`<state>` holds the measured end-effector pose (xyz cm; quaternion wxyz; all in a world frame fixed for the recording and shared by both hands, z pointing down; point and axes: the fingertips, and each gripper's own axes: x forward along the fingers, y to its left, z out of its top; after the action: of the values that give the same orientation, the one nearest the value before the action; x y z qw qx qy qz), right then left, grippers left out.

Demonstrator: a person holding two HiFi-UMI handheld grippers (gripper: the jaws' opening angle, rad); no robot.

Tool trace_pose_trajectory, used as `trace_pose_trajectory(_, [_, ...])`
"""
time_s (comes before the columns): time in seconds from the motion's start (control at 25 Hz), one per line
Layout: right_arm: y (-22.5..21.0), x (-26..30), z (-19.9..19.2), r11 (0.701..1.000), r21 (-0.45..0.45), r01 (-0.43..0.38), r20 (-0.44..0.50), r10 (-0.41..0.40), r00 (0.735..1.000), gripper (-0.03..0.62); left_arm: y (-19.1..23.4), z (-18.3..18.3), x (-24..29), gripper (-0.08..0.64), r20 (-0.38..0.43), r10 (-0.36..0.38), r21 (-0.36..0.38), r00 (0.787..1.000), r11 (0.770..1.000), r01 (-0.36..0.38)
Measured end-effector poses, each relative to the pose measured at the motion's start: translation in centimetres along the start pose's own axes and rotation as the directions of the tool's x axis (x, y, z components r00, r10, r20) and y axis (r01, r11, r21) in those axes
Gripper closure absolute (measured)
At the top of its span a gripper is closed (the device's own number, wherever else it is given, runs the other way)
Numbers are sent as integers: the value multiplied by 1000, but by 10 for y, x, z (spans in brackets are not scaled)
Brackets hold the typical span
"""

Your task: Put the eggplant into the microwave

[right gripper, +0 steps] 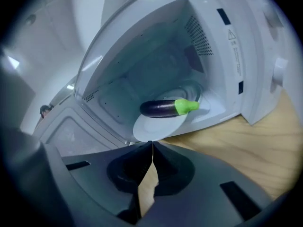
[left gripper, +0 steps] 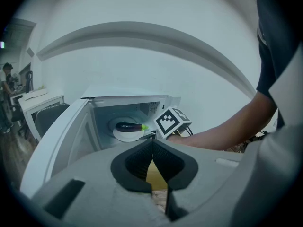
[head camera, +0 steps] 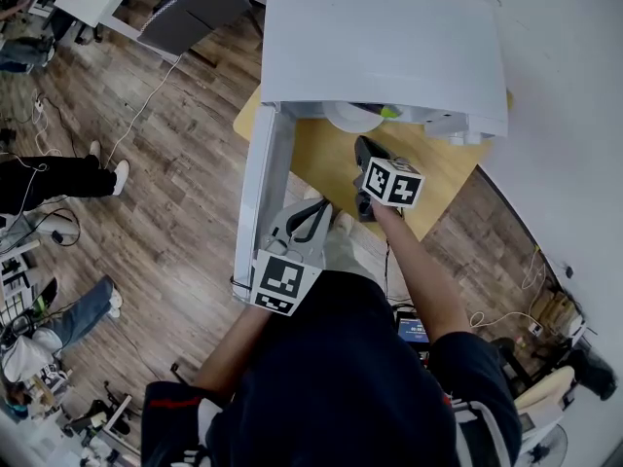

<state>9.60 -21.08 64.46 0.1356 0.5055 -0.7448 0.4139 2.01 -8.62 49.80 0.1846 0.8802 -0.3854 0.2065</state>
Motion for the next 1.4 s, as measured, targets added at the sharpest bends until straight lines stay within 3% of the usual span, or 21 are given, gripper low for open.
trace_pose_trajectory(0.36, [2, 12, -1, 981, -190, 51, -46, -60, 997, 580, 2, 2, 2, 543, -1, 3, 0, 1000, 1000, -3])
trace_pose_trajectory(1.4, [2, 43, 25, 988, -155, 15, -43, -22, 999, 580, 11, -2, 10, 543, -23, 20, -17, 1000, 1000, -20])
